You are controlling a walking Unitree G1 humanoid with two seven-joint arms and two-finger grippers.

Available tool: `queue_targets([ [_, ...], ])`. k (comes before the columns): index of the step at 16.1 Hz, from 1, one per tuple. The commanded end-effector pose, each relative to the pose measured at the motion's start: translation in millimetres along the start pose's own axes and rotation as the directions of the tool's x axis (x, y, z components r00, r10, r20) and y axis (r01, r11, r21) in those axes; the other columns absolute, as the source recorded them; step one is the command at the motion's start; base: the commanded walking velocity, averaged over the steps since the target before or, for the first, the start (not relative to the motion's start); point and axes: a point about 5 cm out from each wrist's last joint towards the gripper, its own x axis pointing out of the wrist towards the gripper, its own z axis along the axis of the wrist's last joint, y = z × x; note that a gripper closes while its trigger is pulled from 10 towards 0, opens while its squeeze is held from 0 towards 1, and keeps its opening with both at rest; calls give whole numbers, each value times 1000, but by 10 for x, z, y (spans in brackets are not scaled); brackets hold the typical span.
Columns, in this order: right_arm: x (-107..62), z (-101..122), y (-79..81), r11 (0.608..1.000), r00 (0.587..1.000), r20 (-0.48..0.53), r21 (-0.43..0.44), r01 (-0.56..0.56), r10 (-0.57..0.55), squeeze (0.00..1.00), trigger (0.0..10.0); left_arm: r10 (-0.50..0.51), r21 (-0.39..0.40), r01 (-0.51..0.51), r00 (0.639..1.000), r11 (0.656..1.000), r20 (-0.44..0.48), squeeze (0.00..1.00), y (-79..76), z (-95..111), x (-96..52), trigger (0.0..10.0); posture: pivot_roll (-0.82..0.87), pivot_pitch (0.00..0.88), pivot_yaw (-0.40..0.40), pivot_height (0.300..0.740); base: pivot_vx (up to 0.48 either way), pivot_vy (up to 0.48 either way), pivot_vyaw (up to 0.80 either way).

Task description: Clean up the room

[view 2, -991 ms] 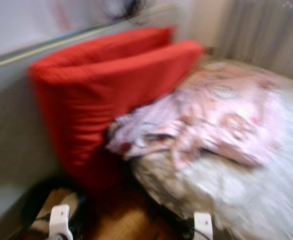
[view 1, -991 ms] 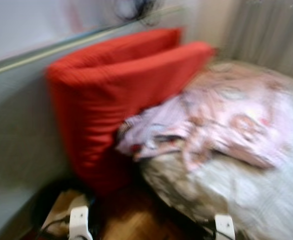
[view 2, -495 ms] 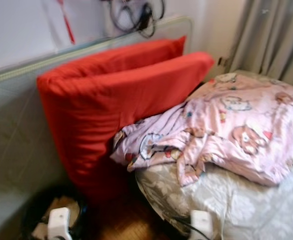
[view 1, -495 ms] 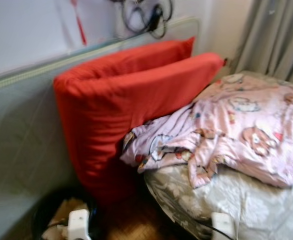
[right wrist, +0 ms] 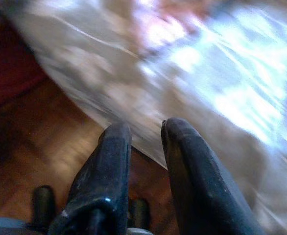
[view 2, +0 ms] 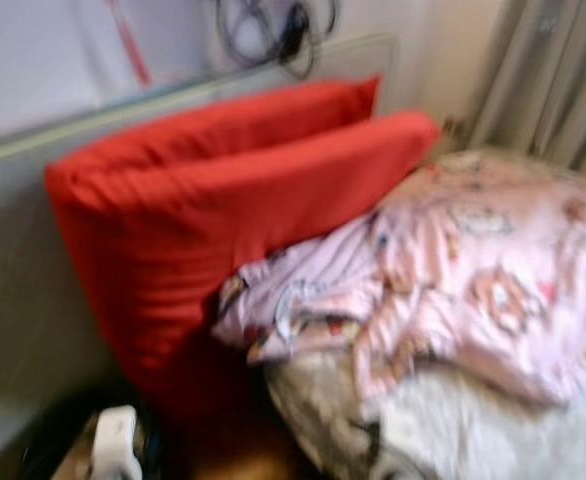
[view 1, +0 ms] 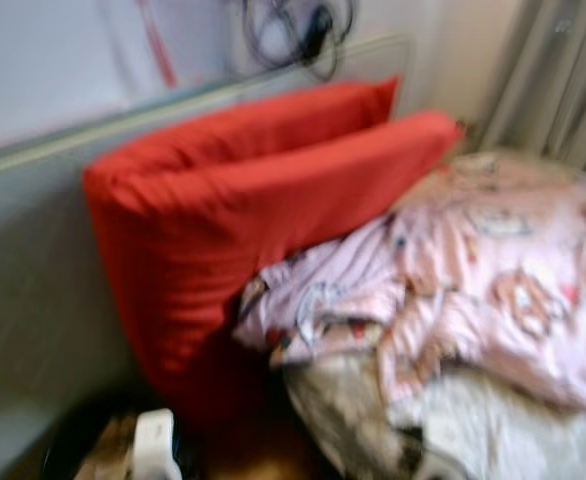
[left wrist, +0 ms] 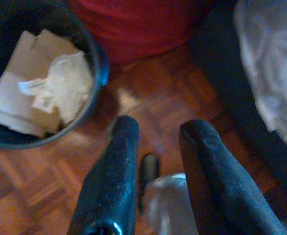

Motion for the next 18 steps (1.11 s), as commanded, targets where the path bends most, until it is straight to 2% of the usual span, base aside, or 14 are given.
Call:
queue_targets([
  [1, -17, -17, -103, 1000, 1000, 4, -4, 25, -25, 0, 10000, -17, 9, 17, 1000, 1000, 10, 0, -59, 43, 17, 10000, 26, 0, 12, 740, 285, 0, 500],
  [5, 10, 105, -92, 999, 999, 46, 31, 27, -29, 0, 10000, -21, 24, 20, 1000, 1000, 21, 0, -57, 75, 22, 10000, 21, 0, 11, 740, 278, 0, 0],
  [7, 33, 231, -68, 999, 996, 92, 34, 16, -19, 0, 10000, -27, 29, 26, 998, 999, 62, 0, -70, 158, 32, 10000, 23, 0, 10, 740, 0, 0, 0],
  [8, 49, 340, -52, 1000, 992, 129, 23, 7, -10, 0, 10000, -39, 23, 37, 994, 999, 104, 0, -99, 265, 48, 10000, 25, 0, 9, 740, 0, 0, 0],
  [9, 74, 563, -15, 1000, 979, 203, 12, -3, 1, 0, 10000, -55, 11, 54, 982, 998, 180, 0, -143, 438, 63, 10000, 20, 0, 10, 740, 0, 0, 0],
  [10, 84, 776, 21, 999, 960, 278, 35, -22, 11, 0, 10000, -75, 25, 71, 968, 997, 238, 0, -182, 569, 67, 10000, 10, 0, 15, 740, 0, 0, 0],
  [12, 69, 1117, 101, 998, 914, 403, 3, -56, 50, 0, 10000, -101, 54, 88, 933, 995, 346, 0, -261, 834, 62, 10000, 1, 0, 19, 740, 0, 0, 0],
  [13, 42, 1266, 132, 998, 880, 470, -15, -63, 63, 0, 10000, -106, 41, 98, 895, 994, 434, 0, -283, 1019, 37, 10000, -3, 0, 17, 740, 0, 0, 0],
  [14, 9, 1329, 147, 997, 849, 524, -12, -77, 72, 0, 10000, -109, 39, 104, 822, 994, 558, 0, -289, 1264, -35, 10000, 1, 0, 9, 740, 0, 0, 0],
  [15, -2, 1327, 153, 997, 840, 537, -14, -80, 75, 0, 10000, -111, 47, 104, 793, 993, 599, 0, -289, 1340, -70, 10000, 2, 0, 8, 740, 0, 0, 0],
  [16, -33, 1272, 172, 995, 821, 564, -23, -94, 91, 0, 10000, -111, 56, 100, 727, 993, 677, 0, -284, 1443, -161, 10000, 2, 0, 3, 740, 0, 0, 0],
  [17, -48, 1243, 176, 995, 814, 573, -26, -99, 96, 0, 10000, -112, 59, 99, 709, 993, 697, 0, -287, 1459, -193, 10000, 1, 0, 2, 740, 0, 0, 0],
  [18, -90, 1165, 179, 994, 797, 595, -34, -105, 105, 0, 10000, -122, 74, 99, 671, 992, 731, 0, -310, 1467, -261, 10000, -2, 0, 2, 740, 0, 0, 0],
])
